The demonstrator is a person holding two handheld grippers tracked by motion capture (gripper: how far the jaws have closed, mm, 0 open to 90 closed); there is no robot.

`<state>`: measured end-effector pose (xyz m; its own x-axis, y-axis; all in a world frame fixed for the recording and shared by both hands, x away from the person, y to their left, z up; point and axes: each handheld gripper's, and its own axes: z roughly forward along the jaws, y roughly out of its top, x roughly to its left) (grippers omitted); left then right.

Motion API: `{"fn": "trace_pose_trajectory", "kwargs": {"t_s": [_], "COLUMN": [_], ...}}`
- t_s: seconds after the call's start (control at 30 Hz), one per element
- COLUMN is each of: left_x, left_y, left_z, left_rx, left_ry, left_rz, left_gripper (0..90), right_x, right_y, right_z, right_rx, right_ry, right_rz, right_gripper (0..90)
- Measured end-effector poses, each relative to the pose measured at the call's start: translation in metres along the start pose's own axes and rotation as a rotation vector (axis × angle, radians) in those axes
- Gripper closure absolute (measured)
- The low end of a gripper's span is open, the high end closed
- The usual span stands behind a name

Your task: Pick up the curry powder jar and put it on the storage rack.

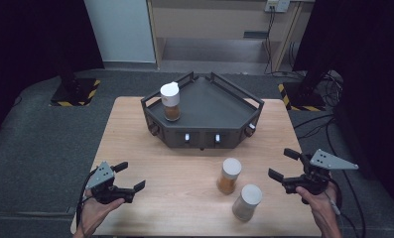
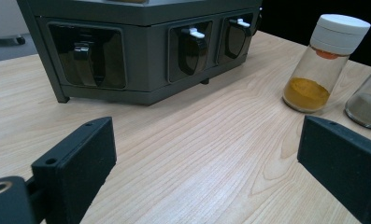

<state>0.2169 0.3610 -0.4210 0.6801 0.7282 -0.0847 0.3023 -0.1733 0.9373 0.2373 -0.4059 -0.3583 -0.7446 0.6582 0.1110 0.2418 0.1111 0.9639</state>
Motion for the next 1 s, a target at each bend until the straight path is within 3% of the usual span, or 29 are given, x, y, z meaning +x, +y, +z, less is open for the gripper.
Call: {"fn": "trace_pose_trajectory", "kwargs": {"t_s": [0.67,1.0], "left_x": [0.000,0.000], "left_y": [0.001,0.001], "left_z": [0.000,0.001], "left_rx": [0.008,0.010], "left_ry": [0.000,-0.001], "left_rz": [-0.003,-0.003], "left_gripper": [3.2,3.2], "right_x": [-0.006,-0.009], "right_y": [0.034,0.047], "right_z": [0.025,0.048], "right_rx": [0.065,0.110], "right_ry": [0.095,0.142], "right_rz": [-0.056,-0.081], "right_gripper": [3.3,3.5]}}
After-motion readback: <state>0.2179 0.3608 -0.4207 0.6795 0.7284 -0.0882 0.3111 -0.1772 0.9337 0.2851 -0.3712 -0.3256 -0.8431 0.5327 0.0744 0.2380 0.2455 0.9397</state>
